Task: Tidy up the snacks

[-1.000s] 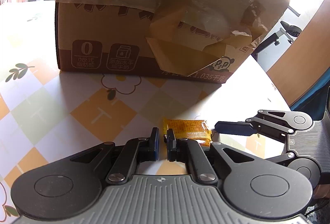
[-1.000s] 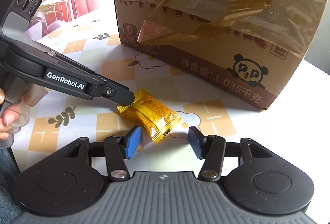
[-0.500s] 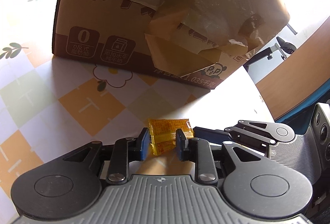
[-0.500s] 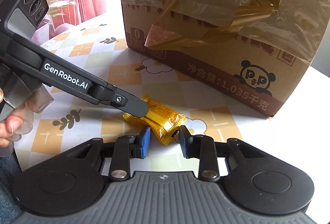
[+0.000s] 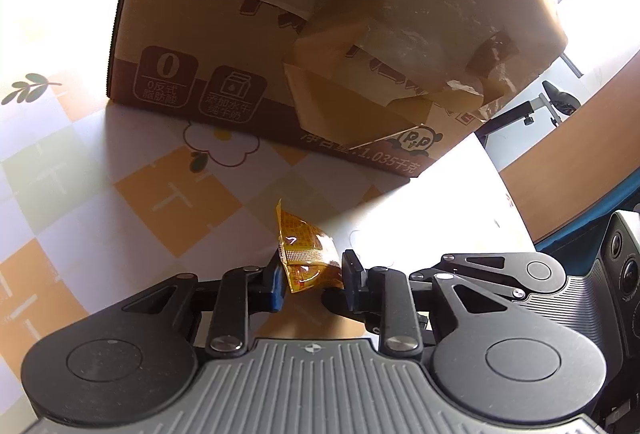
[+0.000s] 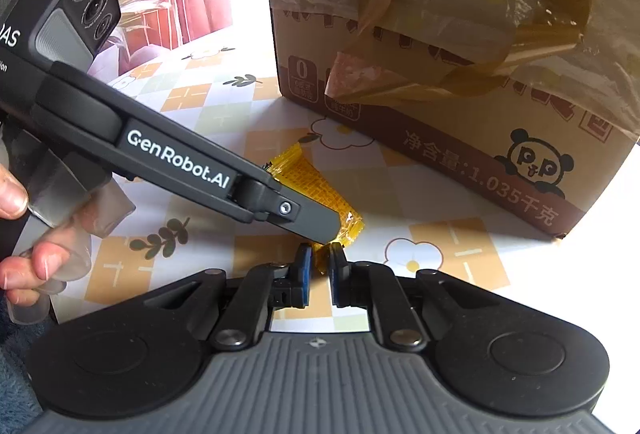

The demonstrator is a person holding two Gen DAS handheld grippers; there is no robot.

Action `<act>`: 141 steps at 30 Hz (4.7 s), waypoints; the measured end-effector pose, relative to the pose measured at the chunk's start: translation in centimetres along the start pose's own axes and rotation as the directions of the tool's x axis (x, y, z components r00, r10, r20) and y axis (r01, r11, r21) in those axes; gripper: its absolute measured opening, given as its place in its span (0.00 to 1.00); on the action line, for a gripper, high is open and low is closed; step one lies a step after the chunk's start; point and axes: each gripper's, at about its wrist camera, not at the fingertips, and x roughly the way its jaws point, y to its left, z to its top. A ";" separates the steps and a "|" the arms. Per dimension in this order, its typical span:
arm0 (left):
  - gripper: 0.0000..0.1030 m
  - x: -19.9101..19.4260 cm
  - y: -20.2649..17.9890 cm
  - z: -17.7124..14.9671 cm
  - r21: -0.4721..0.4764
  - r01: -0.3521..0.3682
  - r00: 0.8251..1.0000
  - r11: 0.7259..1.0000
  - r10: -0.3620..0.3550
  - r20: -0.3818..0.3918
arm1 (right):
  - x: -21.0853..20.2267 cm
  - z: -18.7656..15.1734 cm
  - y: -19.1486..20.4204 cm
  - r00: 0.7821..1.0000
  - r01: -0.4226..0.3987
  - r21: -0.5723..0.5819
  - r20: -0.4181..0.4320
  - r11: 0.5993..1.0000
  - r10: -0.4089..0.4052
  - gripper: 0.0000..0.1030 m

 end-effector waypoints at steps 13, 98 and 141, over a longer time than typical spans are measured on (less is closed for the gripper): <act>0.19 -1.9 1.0 0.5 -0.020 -0.016 0.999 1.000 0.016 0.028 | -0.1 -0.1 0.0 1.000 -0.004 0.004 0.007 1.000 0.004 0.09; 0.90 -23.6 -17.2 13.0 0.058 -0.630 0.606 0.774 0.444 0.660 | -23.0 16.0 -2.9 0.810 0.162 0.331 0.493 0.930 -0.317 1.00; 0.90 -24.6 -17.4 11.9 0.058 -0.605 0.624 0.794 0.428 0.653 | -24.7 15.3 -2.0 0.805 0.216 0.348 0.465 0.912 -0.368 1.00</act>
